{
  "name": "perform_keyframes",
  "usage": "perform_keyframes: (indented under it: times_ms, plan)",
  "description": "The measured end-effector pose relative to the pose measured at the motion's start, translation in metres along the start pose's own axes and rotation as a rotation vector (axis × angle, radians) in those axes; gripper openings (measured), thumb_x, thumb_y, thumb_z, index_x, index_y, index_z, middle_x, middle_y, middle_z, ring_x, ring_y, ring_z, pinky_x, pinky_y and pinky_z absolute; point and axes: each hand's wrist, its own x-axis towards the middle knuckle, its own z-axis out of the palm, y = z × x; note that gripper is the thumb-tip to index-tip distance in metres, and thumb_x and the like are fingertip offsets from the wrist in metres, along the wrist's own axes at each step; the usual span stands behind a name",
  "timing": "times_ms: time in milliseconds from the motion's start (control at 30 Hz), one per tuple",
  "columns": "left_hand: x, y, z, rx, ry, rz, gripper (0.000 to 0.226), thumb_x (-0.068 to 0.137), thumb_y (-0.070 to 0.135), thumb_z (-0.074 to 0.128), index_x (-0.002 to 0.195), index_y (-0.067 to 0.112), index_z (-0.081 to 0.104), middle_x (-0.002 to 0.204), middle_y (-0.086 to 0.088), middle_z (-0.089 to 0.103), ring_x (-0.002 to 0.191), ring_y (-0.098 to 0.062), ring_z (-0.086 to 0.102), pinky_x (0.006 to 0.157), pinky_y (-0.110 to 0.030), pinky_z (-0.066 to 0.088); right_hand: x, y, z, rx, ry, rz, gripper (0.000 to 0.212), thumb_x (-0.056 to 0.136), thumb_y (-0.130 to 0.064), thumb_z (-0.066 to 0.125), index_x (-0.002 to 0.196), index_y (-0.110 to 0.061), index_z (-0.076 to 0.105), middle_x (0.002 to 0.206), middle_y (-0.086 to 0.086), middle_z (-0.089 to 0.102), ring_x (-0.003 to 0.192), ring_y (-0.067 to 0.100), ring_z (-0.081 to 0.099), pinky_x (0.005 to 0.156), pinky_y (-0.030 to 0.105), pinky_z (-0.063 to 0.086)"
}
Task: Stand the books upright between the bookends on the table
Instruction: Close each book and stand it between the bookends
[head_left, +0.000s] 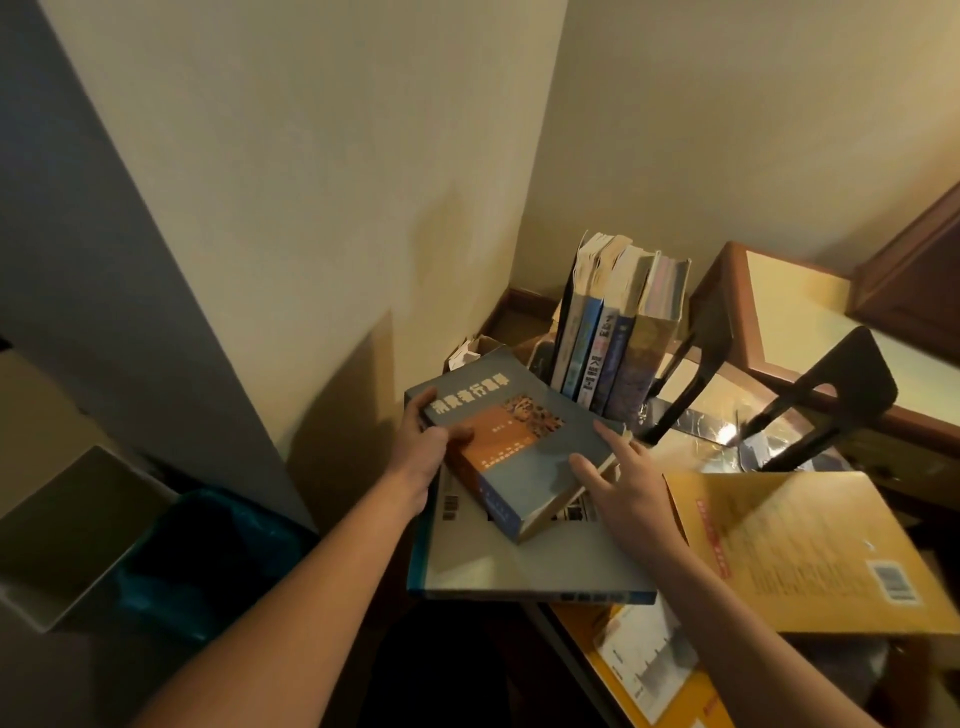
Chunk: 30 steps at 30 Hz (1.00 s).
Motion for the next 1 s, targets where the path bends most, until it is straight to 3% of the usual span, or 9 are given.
perform_keyframes:
  times_ms: [67,200,367,533,667,800,867,933,1000]
  plan:
    - [0.000,0.000,0.001,-0.004,0.007,0.023,0.072,0.084,-0.002,0.072,0.143,0.032,0.047,0.107,0.005,0.051,0.093,-0.013,0.053,0.069,-0.027,0.045,0.000,0.001,0.000,0.010,0.002,-0.014,0.066,0.091,-0.044,0.066,0.150,-0.030,0.040,0.149,0.005,0.042,0.134,0.026,0.044,0.105,0.052,0.047]
    - [-0.007,0.010,0.005,0.019,0.017,0.135,0.074,0.083,-0.002,0.074,0.142,0.035,0.048,0.125,-0.004,0.055,0.100,-0.017,0.061,0.072,-0.030,0.057,0.001,0.005,-0.009,0.068,-0.042,-0.027,0.065,0.091,-0.042,0.067,0.150,-0.030,0.042,0.148,0.002,0.044,0.131,0.020,0.046,0.105,0.046,0.047]
    - [-0.029,0.031,0.011,0.119,-0.007,0.334,0.082,0.080,-0.001,0.077,0.140,0.047,0.047,0.125,-0.003,0.054,0.102,-0.025,0.066,0.071,-0.038,0.063,0.001,0.011,-0.022,0.053,-0.139,-0.037,0.068,0.085,-0.051,0.070,0.147,-0.042,0.042,0.144,-0.001,0.047,0.124,0.019,0.050,0.100,0.050,0.050]
    - [-0.058,0.041,0.015,0.373,-0.044,0.634,0.092,0.080,0.005,0.080,0.145,0.054,0.036,0.137,0.000,0.041,0.120,-0.018,0.052,0.086,-0.042,0.061,-0.013,0.015,-0.028,-0.103,-0.145,-0.162,0.071,0.090,-0.044,0.067,0.152,-0.043,0.032,0.142,-0.004,0.045,0.117,0.015,0.050,0.094,0.039,0.054]
    - [-0.089,0.039,0.023,0.611,-0.037,0.901,0.100,0.083,0.009,0.079,0.156,0.044,0.020,0.130,0.002,0.035,0.124,0.006,0.040,0.087,-0.006,0.049,-0.024,0.011,-0.031,-0.247,-0.081,-0.233,0.071,0.092,-0.057,0.056,0.152,-0.050,0.020,0.162,0.001,0.022,0.145,0.030,0.028,0.109,0.057,0.040]
    - [-0.117,0.034,0.035,0.722,-0.060,1.032,0.111,0.084,0.011,0.079,0.154,0.055,0.005,0.127,0.010,0.028,0.128,0.000,0.036,0.083,0.003,0.042,-0.037,-0.012,-0.036,-0.140,0.007,-0.282,0.068,0.086,-0.076,0.033,0.149,-0.060,0.013,0.164,-0.007,0.012,0.150,0.033,0.016,0.108,0.064,0.039]
    - [-0.129,0.031,0.040,0.793,-0.062,1.101,0.115,0.084,0.012,0.079,0.155,0.053,-0.001,0.130,0.005,0.029,0.126,-0.005,0.038,0.087,-0.002,0.045,-0.044,-0.031,-0.042,0.021,0.044,-0.310,0.060,0.092,-0.070,0.034,0.150,-0.057,0.021,0.164,-0.008,0.017,0.150,0.026,0.020,0.109,0.059,0.041]
    - [-0.136,0.027,0.044,0.853,-0.058,1.146,0.114,0.084,0.017,0.078,0.156,0.049,-0.005,0.133,-0.006,0.032,0.124,-0.015,0.041,0.093,-0.019,0.052,-0.053,-0.054,-0.051,0.168,0.024,-0.317,0.052,0.098,-0.061,0.035,0.149,-0.059,0.024,0.164,-0.011,0.018,0.150,0.020,0.021,0.113,0.053,0.038]
    - [-0.143,0.025,0.046,0.884,-0.056,1.145,0.110,0.088,0.028,0.075,0.155,0.049,-0.009,0.133,-0.007,0.032,0.119,-0.012,0.041,0.091,-0.024,0.052,-0.063,-0.072,-0.059,0.268,-0.017,-0.339,0.050,0.100,-0.056,0.036,0.148,-0.060,0.022,0.165,-0.014,0.016,0.151,0.017,0.016,0.114,0.050,0.032]
